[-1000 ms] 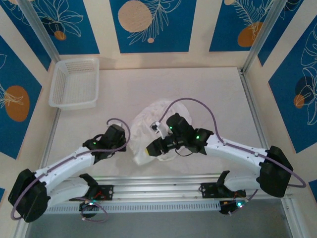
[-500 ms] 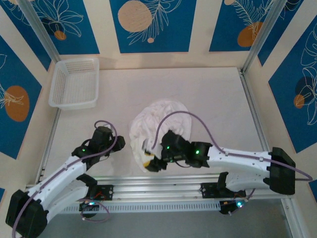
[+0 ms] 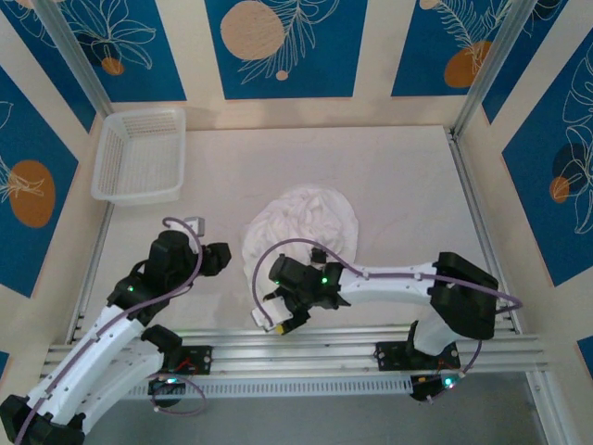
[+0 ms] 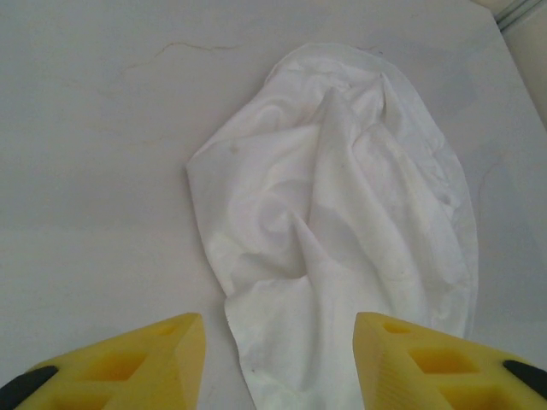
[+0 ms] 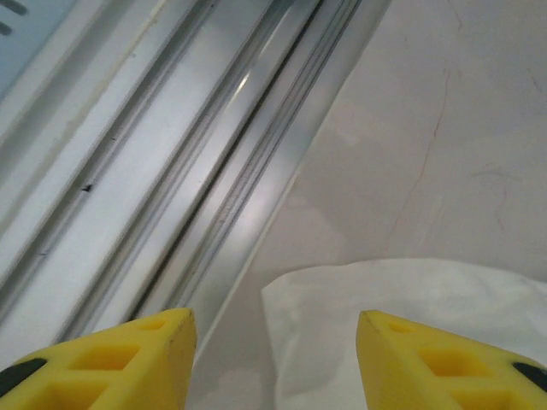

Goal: Fold the inside-out t-shirt

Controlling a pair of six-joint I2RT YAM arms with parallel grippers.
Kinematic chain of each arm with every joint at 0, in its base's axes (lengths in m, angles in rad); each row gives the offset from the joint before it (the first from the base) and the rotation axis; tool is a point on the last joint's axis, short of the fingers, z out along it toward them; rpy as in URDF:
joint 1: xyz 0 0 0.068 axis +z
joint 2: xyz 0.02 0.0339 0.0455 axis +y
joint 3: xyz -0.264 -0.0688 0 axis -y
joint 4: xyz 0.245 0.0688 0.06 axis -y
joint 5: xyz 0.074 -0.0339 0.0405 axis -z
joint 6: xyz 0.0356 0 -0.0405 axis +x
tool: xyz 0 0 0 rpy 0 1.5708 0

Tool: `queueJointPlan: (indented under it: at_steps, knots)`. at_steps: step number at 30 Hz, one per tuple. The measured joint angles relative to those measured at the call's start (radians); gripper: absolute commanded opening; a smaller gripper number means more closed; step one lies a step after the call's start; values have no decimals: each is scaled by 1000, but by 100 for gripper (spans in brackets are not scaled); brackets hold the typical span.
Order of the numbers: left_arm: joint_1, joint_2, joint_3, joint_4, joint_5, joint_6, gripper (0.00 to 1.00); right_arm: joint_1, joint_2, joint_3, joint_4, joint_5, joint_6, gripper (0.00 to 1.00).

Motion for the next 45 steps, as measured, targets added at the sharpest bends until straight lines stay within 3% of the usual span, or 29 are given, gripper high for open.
queueJointPlan:
  at_steps: [10, 13, 18, 22, 25, 31, 36, 40, 41, 45]
  knots:
    - [0, -26, 5, -43, 33, 45, 52, -38, 157, 55, -29, -1, -109, 47]
    - [0, -26, 5, -43, 34, 49, 52, -32, 193, 58, -21, 6, -121, 34]
    - [0, -26, 5, -44, 36, 50, 53, -18, 197, 61, 2, 31, -134, 1]
    - [0, -28, 6, -59, 35, 52, 53, -21, 134, 40, 79, 75, -127, 0]
    - [0, -34, 16, -73, 35, 52, 53, -51, -18, 26, 122, 86, -68, 0]
    - [0, -40, 64, -53, 36, 51, 56, -260, -318, 193, 206, 168, 276, 0]
    - [0, 54, 69, 22, 95, 33, 57, -467, -348, 474, 142, 261, 701, 0]
    - [-1, 204, 44, 137, 216, -2, 62, -558, -330, 575, 70, 267, 972, 0]
    - [-5, 253, 34, 167, 253, -9, 65, -578, -325, 586, 49, 266, 1032, 0]
    - [-90, 445, 32, 242, 323, 0, 89, -634, -274, 648, -45, 256, 1210, 0]
